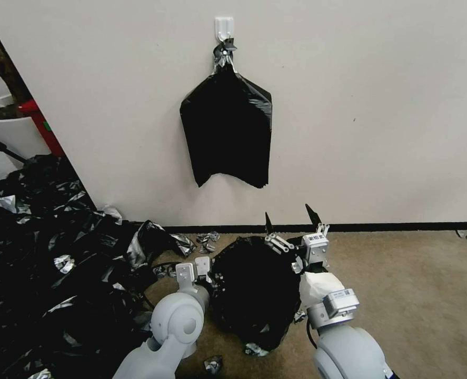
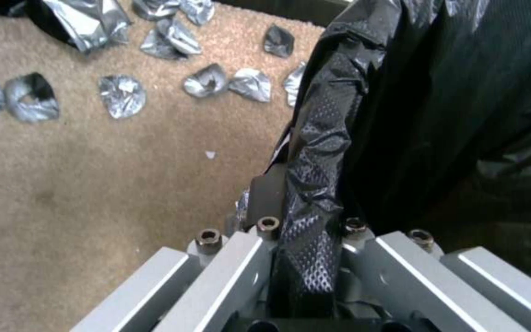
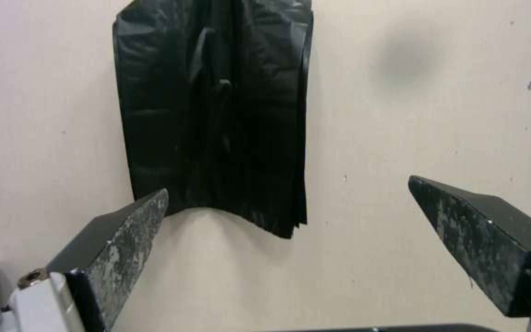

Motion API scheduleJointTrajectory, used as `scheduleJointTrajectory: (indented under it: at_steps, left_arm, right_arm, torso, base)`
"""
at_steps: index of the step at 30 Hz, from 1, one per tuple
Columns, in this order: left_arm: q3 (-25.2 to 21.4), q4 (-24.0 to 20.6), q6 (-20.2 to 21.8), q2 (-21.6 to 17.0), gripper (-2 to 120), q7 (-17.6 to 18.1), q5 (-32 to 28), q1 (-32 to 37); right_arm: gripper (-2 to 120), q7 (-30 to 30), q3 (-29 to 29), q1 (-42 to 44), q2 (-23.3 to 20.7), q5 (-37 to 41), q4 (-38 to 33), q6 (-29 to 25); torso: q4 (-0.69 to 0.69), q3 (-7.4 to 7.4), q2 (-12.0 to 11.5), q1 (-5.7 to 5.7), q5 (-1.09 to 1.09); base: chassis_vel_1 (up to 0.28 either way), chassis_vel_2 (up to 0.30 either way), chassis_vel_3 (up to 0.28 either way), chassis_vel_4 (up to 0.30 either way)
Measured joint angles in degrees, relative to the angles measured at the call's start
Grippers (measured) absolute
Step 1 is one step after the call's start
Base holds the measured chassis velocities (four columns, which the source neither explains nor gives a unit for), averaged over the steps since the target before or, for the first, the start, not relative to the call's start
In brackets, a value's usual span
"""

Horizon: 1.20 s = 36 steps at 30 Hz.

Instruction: Place a trash bag onto the trash bin.

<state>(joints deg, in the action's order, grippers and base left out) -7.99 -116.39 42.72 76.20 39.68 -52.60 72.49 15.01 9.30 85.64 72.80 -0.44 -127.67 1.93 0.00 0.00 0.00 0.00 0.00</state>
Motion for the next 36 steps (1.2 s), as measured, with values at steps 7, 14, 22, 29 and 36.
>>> scheduleJointTrajectory:
  at_steps: [7,14,22,29,36]
  left_arm:
    - [-0.4,1.3,-0.1,0.7,2,0.1,-0.4,0.2]
    - [-0.2,2.0,-1.5,1.2,25,-0.3,0.3,0.2]
    - [-0.2,1.9,-2.8,1.1,52,-1.5,1.7,0.3]
    - [-0.3,-0.5,-4.2,0.5,74,-3.4,5.2,1.4]
    - [-5.4,-4.0,-23.2,-2.6,98,-19.7,29.2,5.9]
  right_arm:
    - [100,0.1,-0.2,0.6,0.0,0.2,0.2,0.4]
    - [100,0.2,-0.1,1.4,0.0,0.3,0.3,0.5]
    - [100,0.4,-0.1,1.6,0.0,0.4,0.7,0.5]
    - [100,0.5,0.0,1.1,0.4,0.6,1.8,0.2]
    - [100,4.8,4.2,-1.2,2.8,5.0,3.4,-2.0]
  torso:
    - [0.0,0.0,0.0,0.0,0.0]
    - [0.0,0.0,0.0,0.0,0.0]
    - [0.0,0.01,0.0,0.0,0.0]
    - [-0.01,0.01,0.0,0.0,0.0]
    - [0.0,0.0,0.0,0.0,0.0]
  base:
    - [0.0,0.0,0.0,0.0]
    - [0.0,0.0,0.0,0.0]
    - [0.0,0.0,0.0,0.0]
    - [0.0,0.0,0.0,0.0]
    - [0.0,0.0,0.0,0.0]
